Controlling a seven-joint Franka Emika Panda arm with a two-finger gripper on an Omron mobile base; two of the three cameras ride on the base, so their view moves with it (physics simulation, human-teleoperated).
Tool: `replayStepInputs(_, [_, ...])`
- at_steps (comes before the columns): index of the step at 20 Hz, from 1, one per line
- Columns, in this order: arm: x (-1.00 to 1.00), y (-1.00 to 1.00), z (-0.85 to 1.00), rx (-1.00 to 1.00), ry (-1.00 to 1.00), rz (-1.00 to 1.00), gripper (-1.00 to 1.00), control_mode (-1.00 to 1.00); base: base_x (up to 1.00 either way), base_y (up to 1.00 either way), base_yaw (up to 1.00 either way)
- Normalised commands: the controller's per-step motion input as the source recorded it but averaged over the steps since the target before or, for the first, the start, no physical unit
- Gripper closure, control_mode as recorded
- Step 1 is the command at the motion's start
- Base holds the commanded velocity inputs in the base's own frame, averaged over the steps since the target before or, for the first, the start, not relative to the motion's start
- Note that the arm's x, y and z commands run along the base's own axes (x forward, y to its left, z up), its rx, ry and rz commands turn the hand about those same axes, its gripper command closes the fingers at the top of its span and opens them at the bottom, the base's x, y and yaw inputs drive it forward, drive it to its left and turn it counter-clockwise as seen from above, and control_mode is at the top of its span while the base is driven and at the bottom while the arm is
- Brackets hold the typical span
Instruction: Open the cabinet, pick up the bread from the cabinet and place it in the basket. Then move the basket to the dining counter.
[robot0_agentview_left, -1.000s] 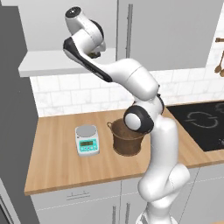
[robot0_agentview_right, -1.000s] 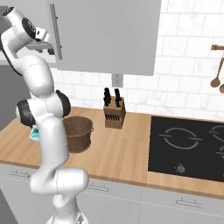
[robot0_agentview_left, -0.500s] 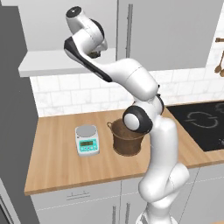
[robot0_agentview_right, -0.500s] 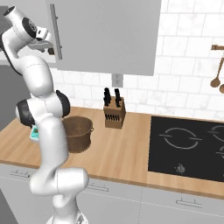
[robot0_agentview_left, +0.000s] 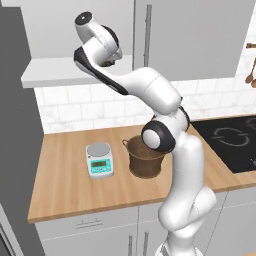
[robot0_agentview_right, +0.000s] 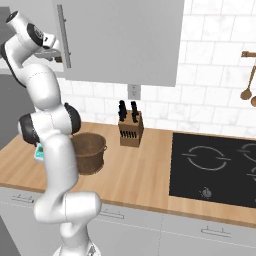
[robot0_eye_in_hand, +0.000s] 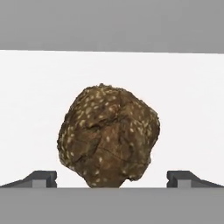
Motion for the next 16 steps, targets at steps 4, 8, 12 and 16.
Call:
replayStepInputs(4, [0.27, 0.0, 0.0, 0.0, -0.01, 0.0, -1.0, -1.0, 0.0, 0.0, 0.0])
replayStepInputs(8, [0.25, 0.0, 0.0, 0.0, -0.01, 0.0, -1.0, -1.0, 0.0, 0.0, 0.0])
replayStepInputs(12, [0.2, 0.0, 0.0, 0.0, 0.0, 0.0, -1.0, -1.0, 0.0, 0.0, 0.0])
replayStepInputs(16, [0.1, 0.0, 0.0, 0.0, 0.0, 0.0, -1.0, -1.0, 0.0, 0.0, 0.0])
